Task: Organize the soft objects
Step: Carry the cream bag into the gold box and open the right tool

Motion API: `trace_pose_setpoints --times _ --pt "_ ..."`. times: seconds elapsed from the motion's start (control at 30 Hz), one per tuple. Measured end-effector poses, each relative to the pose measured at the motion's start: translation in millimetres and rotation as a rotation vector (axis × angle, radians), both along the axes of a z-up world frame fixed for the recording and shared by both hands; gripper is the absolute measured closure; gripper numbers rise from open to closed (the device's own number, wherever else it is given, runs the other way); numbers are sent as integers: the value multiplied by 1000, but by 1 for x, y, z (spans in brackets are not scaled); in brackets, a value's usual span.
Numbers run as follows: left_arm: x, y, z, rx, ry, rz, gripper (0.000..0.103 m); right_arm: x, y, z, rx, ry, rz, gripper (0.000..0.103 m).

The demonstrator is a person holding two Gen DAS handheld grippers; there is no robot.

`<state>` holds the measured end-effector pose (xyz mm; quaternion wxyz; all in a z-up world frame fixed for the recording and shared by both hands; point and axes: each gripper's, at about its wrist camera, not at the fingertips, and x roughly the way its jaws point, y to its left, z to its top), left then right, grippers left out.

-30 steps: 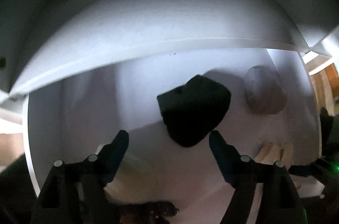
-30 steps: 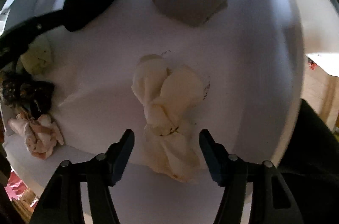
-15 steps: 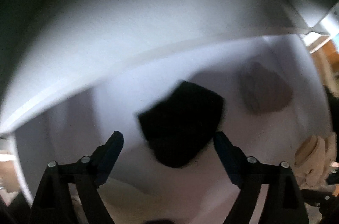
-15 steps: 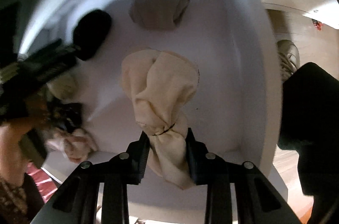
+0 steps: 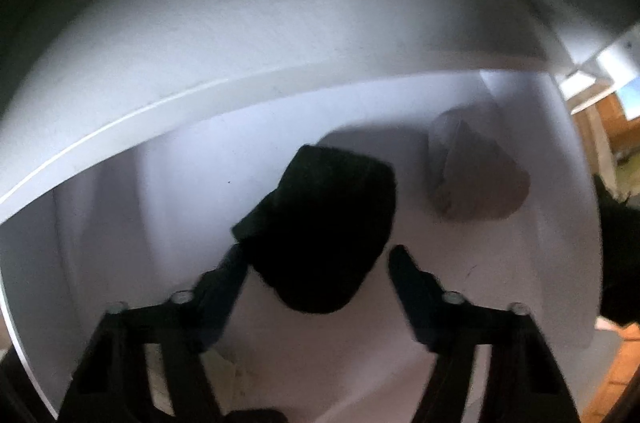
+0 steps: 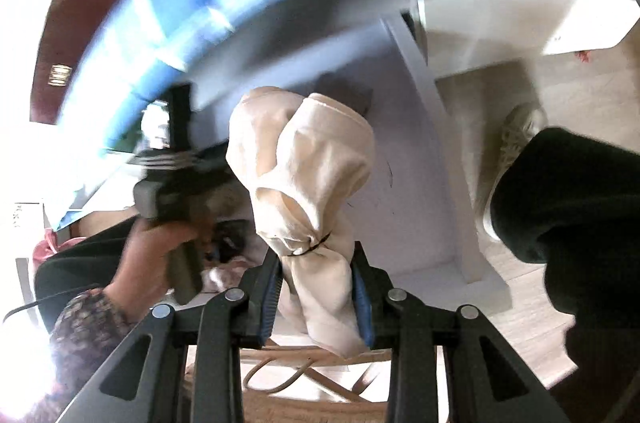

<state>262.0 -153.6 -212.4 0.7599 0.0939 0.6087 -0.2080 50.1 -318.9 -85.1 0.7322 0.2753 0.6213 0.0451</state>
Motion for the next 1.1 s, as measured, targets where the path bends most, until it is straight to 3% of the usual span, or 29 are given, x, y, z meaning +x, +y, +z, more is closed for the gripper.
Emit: trace_pose_setpoints --times 0.27,0.37,0.57,0.77,1.07,1.1 --pt "-6 10 5 18 6 -42 55 13 6 87 -2 -197 4 72" --pt "-11 13 5 35 9 -54 56 36 12 128 1 -280 23 72" --pt "3 0 3 32 29 -42 57 96 27 181 -51 -383 39 72" --pt "5 15 0 21 46 -15 58 163 55 189 -108 -387 45 72" --pt "-2 34 4 -5 66 11 58 251 73 158 -245 -311 -25 71" --pt "-9 29 -9 -9 68 16 58 258 72 154 -261 -302 -39 70"
